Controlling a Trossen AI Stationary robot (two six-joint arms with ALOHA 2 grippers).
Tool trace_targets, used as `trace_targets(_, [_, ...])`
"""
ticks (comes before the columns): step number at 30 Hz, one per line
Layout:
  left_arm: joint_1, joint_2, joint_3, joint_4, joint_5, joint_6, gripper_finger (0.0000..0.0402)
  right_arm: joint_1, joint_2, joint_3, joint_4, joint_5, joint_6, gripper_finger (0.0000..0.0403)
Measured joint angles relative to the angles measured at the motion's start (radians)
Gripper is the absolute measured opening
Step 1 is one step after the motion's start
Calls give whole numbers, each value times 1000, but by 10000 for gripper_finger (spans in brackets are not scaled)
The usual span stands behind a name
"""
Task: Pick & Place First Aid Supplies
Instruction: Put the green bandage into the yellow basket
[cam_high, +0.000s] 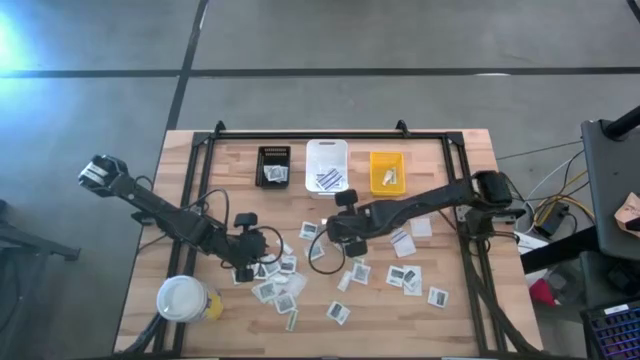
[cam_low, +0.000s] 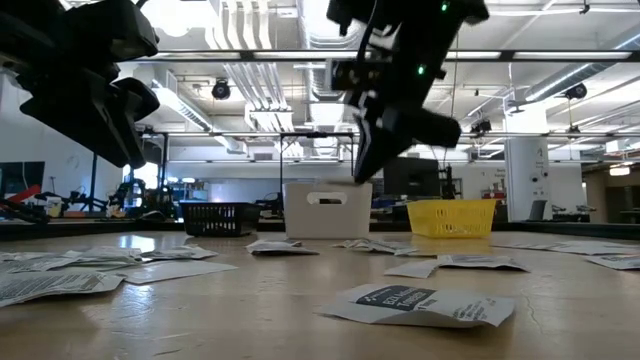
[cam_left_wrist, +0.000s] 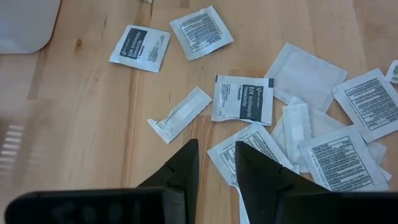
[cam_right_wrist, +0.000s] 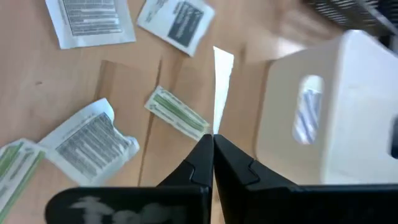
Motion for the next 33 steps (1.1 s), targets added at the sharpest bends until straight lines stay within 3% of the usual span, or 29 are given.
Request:
trace_targets(17, [0, 0, 0, -16, 0, -24, 96, 15, -197, -23, -224, 212, 142, 8])
trace_targets(33, [0, 0, 0, -19, 0, -22, 96, -157, -422, -310, -224, 245, 393, 8])
